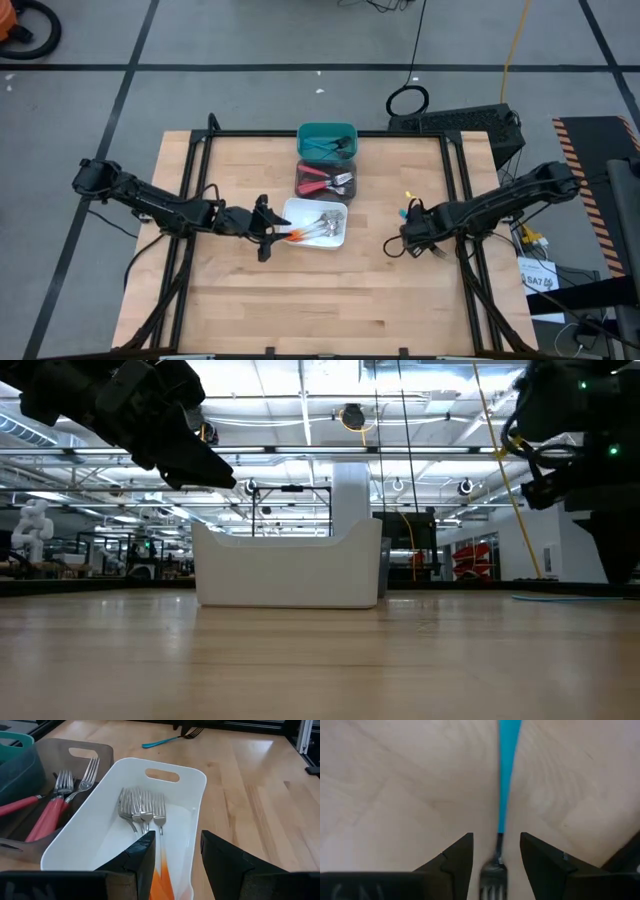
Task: Sort silverware by color (type)
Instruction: Put the blue fork into the blue bin
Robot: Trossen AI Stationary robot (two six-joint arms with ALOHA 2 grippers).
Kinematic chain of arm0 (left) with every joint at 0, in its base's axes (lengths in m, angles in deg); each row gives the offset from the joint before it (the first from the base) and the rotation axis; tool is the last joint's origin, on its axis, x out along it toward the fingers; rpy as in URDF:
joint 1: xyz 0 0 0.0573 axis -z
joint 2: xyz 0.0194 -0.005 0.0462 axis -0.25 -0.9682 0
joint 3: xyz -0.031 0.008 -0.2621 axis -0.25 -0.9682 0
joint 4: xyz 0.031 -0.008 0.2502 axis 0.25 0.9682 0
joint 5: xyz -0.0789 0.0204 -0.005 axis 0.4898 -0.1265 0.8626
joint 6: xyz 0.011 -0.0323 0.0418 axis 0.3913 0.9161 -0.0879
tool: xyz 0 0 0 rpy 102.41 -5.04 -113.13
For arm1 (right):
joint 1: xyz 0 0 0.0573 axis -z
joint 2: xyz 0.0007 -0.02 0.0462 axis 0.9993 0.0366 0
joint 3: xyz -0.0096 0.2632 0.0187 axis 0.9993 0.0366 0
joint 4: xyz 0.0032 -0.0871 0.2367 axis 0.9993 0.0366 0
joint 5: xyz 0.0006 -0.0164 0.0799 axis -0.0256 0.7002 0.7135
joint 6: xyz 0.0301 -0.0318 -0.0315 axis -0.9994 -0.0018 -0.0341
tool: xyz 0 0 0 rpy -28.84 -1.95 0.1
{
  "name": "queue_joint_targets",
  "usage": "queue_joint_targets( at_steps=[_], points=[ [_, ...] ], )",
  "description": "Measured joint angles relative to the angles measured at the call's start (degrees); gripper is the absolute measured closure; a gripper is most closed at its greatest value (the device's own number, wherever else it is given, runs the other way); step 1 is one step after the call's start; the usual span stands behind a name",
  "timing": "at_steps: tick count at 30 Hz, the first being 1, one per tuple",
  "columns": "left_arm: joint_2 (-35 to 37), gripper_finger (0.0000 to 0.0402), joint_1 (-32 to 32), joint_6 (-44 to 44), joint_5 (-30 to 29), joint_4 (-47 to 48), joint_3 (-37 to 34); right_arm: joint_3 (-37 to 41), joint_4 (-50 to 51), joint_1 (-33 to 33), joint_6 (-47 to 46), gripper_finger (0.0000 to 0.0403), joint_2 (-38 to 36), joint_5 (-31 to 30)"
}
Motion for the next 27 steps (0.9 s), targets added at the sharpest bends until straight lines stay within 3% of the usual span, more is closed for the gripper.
queue_joint_targets(
  at_steps=[15, 19, 24, 27],
  points=[
    [0.0, 0.0245, 0.0, 0.8, 0.0, -0.1, 0.0, 6.5, -7.6, 0.0, 0.2, 0.0252, 3.6, -0.1],
    [0.0, 0.0245, 0.0, 0.8, 0.0, -0.3, -0.1, 6.6, -8.2, -0.1, -0.2, 0.0289, 4.7, 0.0],
    [0.0, 0.0245, 0.0, 0.8, 0.0, -0.3, -0.1, 6.6, -9.3, -0.1, 0.4, 0.0376, 5.9, 0.6],
    [0.0, 0.0245, 0.0, 0.6, 0.0, -0.3, -0.1, 6.7, -10.0, -0.1, 1.4, 0.0390, 5.8, 0.5]
  ],
)
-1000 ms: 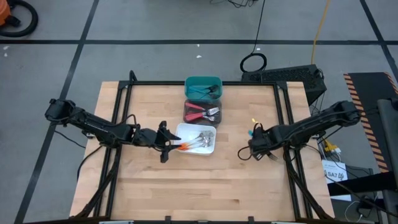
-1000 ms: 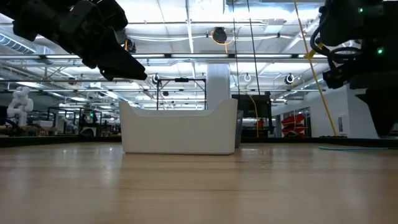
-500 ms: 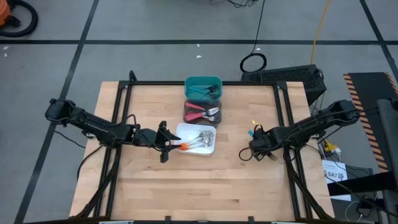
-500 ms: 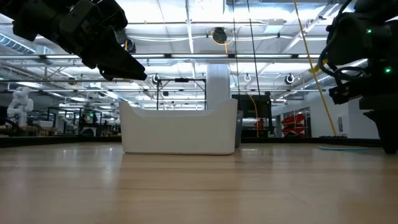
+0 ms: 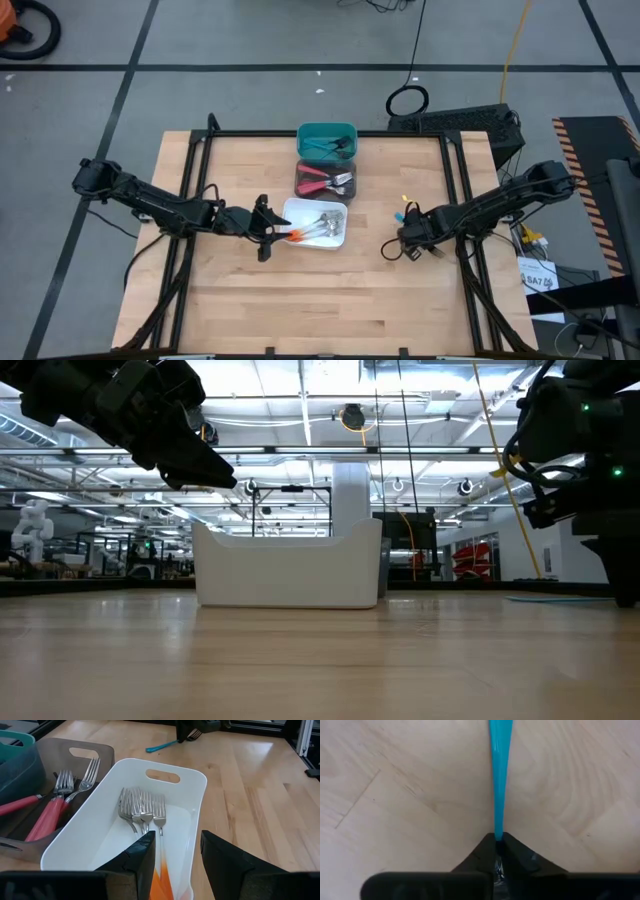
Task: Sort silverware by color (type)
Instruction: Put the blue fork into the blue bin
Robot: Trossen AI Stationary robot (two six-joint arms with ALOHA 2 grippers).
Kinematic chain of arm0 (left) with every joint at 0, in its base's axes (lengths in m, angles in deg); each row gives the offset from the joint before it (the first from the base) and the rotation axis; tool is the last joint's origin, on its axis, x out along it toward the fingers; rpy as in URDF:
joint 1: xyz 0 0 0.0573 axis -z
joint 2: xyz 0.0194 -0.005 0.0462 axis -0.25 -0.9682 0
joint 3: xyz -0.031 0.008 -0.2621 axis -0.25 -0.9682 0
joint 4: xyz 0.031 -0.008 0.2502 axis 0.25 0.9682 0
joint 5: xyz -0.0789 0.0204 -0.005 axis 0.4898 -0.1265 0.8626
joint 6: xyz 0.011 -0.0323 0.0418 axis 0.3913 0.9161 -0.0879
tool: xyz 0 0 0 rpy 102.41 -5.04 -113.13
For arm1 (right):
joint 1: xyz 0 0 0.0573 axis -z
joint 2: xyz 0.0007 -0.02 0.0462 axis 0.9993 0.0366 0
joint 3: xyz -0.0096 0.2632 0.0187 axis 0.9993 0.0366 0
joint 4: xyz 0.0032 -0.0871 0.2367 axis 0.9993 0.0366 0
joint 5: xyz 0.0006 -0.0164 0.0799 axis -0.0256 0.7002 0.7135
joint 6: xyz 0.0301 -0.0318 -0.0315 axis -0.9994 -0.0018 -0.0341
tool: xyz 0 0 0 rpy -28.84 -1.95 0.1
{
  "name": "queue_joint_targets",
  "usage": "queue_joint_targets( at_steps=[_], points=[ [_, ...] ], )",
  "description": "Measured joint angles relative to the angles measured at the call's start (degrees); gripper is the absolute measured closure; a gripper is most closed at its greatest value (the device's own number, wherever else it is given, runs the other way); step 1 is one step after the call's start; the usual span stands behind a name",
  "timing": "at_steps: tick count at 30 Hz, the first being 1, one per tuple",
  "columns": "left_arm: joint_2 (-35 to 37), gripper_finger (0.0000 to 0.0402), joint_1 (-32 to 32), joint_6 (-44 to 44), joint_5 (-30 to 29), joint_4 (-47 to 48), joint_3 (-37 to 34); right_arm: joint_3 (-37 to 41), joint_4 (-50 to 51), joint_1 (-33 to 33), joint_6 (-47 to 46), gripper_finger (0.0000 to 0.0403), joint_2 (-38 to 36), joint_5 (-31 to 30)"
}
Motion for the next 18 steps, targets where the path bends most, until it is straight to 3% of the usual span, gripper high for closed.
queue_joint_targets(
  at_steps=[8, 18],
  points=[
    [0.0, 0.0245, 0.0, -0.2, 0.0, 0.0, 0.0, -2.3, 1.1, -0.6, 1.0, 0.0396, -1.5, -0.2],
    [0.0, 0.0245, 0.0, -0.1, 0.0, 0.1, 0.0, -11.1, 3.0, -3.1, 4.8, 0.0398, -2.2, -3.4]
  ],
)
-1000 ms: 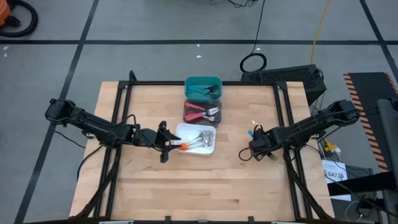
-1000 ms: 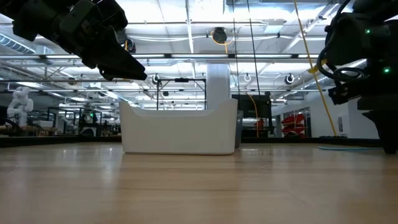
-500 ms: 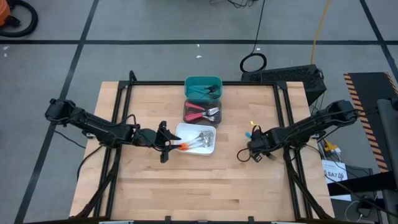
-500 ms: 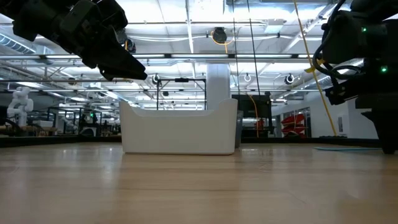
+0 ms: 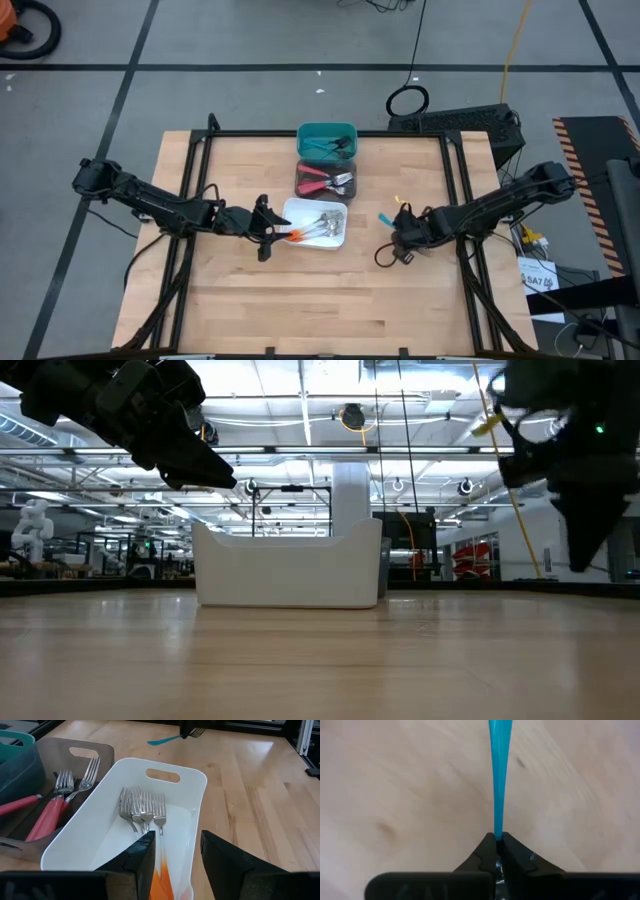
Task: Sort silverware by color (type)
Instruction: Put the blue fork into the blue bin
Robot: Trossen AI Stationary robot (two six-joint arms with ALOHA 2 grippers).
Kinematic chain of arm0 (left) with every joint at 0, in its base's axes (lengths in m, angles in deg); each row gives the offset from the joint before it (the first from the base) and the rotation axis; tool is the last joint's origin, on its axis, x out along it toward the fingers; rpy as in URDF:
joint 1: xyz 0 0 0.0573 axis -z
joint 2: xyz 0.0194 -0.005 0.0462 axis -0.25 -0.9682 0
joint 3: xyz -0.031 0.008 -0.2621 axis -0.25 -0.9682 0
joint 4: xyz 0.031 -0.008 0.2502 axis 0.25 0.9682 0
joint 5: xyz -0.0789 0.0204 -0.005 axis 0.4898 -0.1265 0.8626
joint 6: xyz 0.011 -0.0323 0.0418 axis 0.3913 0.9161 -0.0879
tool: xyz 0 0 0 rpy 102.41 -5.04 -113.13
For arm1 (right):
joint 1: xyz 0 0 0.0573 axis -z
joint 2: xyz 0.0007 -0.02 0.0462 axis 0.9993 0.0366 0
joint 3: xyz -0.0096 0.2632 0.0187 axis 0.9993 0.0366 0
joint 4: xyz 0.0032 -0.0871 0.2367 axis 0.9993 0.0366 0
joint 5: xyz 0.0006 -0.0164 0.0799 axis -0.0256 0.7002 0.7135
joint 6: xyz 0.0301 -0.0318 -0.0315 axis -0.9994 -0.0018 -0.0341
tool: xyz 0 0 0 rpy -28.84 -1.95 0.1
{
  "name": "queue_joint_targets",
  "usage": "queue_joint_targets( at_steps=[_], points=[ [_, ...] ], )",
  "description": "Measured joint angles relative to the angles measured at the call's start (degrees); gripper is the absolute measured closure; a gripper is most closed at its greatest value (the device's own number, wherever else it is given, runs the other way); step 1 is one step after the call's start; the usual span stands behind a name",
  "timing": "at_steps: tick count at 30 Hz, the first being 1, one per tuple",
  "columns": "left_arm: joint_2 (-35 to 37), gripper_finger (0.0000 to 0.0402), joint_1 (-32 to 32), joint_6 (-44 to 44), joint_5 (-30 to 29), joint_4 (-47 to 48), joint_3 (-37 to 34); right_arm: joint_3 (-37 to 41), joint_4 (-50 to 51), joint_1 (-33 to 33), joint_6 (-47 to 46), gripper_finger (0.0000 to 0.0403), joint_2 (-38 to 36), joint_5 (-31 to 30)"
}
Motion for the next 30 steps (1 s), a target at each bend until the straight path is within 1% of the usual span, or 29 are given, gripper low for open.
queue_joint_targets(
  at_steps=[10, 17, 20, 22, 26, 30],
  points=[
    [0.0, 0.0245, 0.0, 0.1, 0.0, -0.2, 0.0, -11.8, 3.1, -5.1, 3.3, 0.0399, 0.0, -1.0],
    [0.0, 0.0245, 0.0, -0.3, 0.0, -2.9, 0.0, -19.2, 3.2, -8.5, 6.4, 0.0399, 0.0, -5.0],
    [0.0, 0.0245, 0.0, -1.5, -0.1, -5.0, 0.0, -21.7, 2.2, -9.3, 8.8, 0.0399, 0.0, -7.7],
    [0.0, 0.0245, 0.0, -1.3, -1.2, -5.9, 0.0, -23.0, 0.6, -9.5, 11.5, 0.0399, 0.0, -10.3],
    [0.0, 0.0245, 0.0, -0.6, -4.9, -7.0, 0.0, -23.8, -4.0, -9.6, 18.2, 0.0400, 0.0, -18.0],
    [0.0, 0.0245, 0.0, -0.5, -5.4, -8.2, 0.0, -23.8, -9.6, -9.4, 26.0, 0.0400, 0.0, -24.0]
  ],
)
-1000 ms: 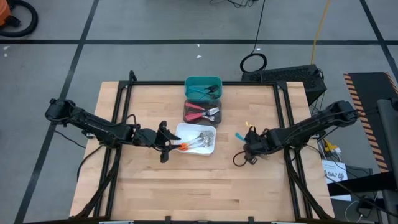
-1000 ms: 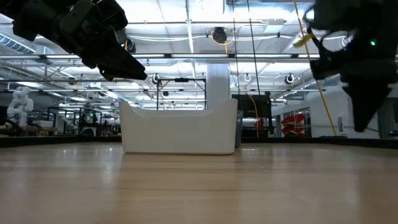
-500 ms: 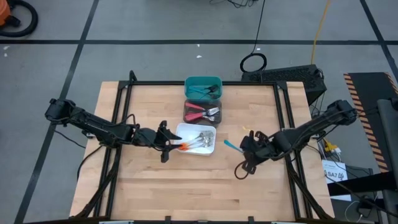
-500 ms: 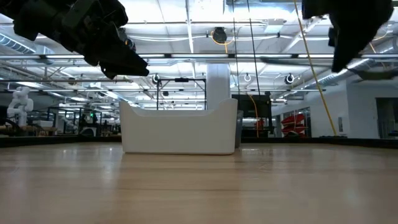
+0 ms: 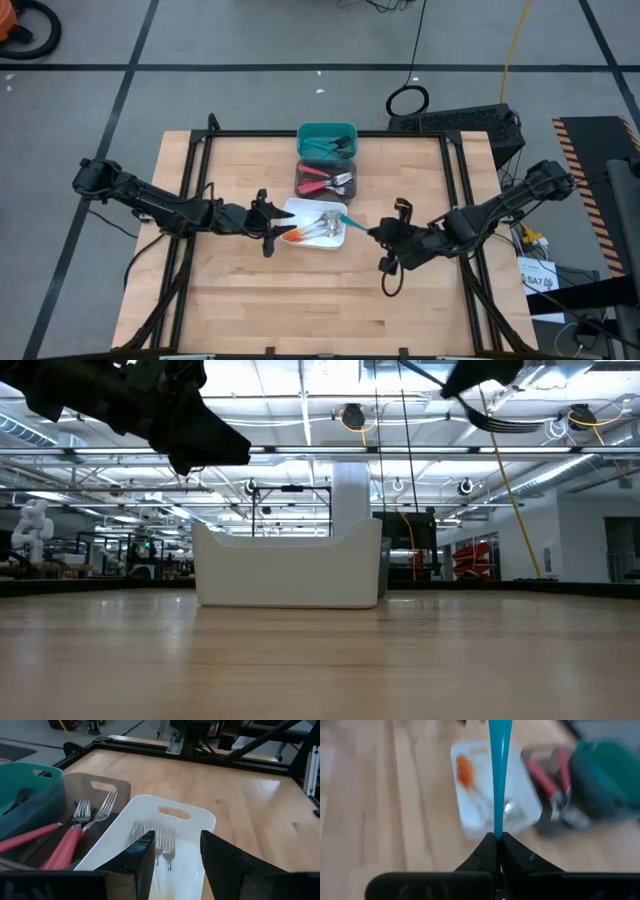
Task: Sort silverware by color (type)
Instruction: Put the blue fork into the blue bin
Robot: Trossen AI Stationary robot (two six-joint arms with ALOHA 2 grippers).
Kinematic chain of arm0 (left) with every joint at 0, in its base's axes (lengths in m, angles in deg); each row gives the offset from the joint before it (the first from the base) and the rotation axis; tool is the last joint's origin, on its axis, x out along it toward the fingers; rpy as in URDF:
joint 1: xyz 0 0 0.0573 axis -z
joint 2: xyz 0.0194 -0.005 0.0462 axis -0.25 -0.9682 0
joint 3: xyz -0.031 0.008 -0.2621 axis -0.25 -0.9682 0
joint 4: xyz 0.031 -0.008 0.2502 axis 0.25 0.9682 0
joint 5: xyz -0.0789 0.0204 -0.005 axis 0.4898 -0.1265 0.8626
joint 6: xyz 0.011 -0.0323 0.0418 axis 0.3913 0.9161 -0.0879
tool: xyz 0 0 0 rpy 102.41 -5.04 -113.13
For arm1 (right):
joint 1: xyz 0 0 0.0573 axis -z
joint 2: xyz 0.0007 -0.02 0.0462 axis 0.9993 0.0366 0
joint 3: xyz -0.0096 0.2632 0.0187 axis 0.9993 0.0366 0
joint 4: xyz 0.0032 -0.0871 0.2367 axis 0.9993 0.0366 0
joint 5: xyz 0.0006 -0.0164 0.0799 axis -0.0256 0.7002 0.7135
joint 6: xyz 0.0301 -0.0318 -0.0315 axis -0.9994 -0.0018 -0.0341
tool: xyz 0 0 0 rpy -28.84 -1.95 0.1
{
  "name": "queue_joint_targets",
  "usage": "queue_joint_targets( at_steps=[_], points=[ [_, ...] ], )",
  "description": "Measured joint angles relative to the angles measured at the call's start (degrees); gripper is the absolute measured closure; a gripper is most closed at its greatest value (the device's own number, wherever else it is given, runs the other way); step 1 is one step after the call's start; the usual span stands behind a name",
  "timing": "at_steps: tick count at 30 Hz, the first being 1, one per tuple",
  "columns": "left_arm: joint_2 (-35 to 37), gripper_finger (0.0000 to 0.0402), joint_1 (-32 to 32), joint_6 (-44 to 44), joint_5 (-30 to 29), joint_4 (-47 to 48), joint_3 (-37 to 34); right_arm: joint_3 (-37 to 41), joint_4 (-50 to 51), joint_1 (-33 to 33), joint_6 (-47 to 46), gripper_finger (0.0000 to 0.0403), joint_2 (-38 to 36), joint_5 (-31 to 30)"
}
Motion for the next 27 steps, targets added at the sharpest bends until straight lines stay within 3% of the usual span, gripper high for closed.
queue_joint_targets(
  at_steps=[3, 14, 27],
  points=[
    [0.0, 0.0245, 0.0, 0.0, 0.0, -1.7, 0.0, 0.0, -4.3, 0.8, 5.3, 0.0400, 0.4, -3.5],
    [0.0, 0.0245, 0.0, -2.7, -0.2, -2.9, 0.0, 0.0, -13.4, 7.7, 19.9, 0.0399, 0.4, -4.5],
    [0.0, 0.0245, 0.0, -10.1, -0.2, -2.9, 0.0, 0.0, -20.5, 19.9, 33.5, 0.0396, 0.4, 6.0]
  ],
)
